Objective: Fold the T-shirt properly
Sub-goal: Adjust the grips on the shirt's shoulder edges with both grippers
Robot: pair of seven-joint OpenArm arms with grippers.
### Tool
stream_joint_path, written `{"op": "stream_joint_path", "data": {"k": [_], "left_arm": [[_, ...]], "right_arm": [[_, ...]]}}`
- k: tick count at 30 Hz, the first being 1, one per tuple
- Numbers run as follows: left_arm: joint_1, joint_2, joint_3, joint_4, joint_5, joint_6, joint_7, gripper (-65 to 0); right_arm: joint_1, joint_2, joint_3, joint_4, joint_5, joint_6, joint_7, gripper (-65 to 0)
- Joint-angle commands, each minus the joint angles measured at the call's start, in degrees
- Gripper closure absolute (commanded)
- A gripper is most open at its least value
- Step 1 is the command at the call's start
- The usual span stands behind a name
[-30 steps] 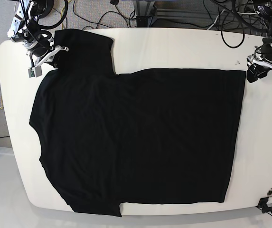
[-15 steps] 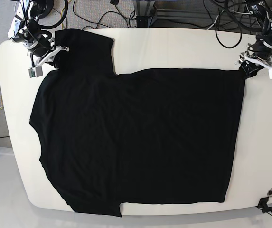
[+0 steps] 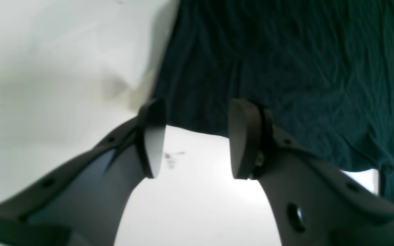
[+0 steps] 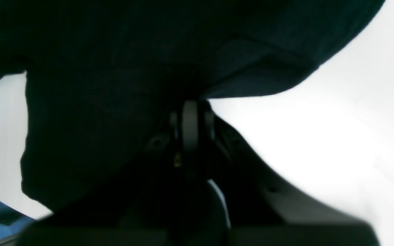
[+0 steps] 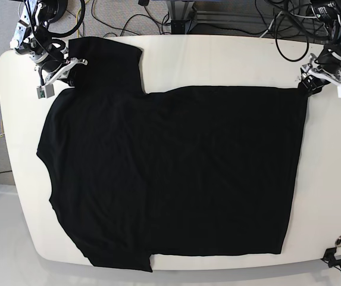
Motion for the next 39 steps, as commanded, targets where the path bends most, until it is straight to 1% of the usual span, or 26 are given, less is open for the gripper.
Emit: {"op": "stream_joint_path", "data": {"k": [1, 5, 12, 13, 14, 21, 25, 32, 39], "left_arm": [[-0.32, -0.66, 2.55, -0.78, -0.63, -0.26, -0.62, -28.4], [-0.77, -0.93, 7.30, -3.38, 0.08, -0.14, -0.44, -29.4], [-1.14, -0.92, 9.54, -4.53, 0.36, 0.13, 0.14, -30.7], [-1.39, -0.97, 9.15, -4.25, 0.08, 0.51, -0.98, -29.1], [-1.70, -0.99, 9.01, -4.36, 0.12, 0.63, -1.19, -28.7], [-3.85, -1.09, 8.38, -6.49, 0.74, 0.97, -2.09, -28.2], [-5.09, -1.43, 5.84, -9.49, 0.36, 1.28, -2.85, -27.6], [-6.56, -1.59, 3.44, -12.26, 0.39, 1.27, -2.88, -27.3], [-8.20, -2.01, 3.89, -12.79, 0.52, 1.44, -2.37, -27.7]], "right_arm": [[-0.24, 0.79, -0.01, 0.67, -1.63, -0.13, -1.53, 0.0], [-0.35, 0.86, -0.15, 0.47, -1.49, -0.12, -1.49, 0.0], [-0.34, 0.80, -0.13, 0.69, -1.58, -0.28, -1.53, 0.0], [-0.01, 0.80, 0.07, 0.11, -1.07, -0.60, -0.60, 0.0], [-0.15, 0.77, 0.19, 0.05, -0.95, -0.38, -0.60, 0.0], [-0.17, 1.03, 0.07, 0.18, -0.83, -0.36, -0.31, 0.0], [-0.04, 1.06, 0.17, 0.13, -0.79, -0.21, -0.26, 0.0], [-0.04, 1.06, 0.24, 0.25, -0.57, -0.20, -0.13, 0.0], [0.02, 1.14, 0.06, 0.15, -0.68, -0.10, -0.13, 0.0]]}}
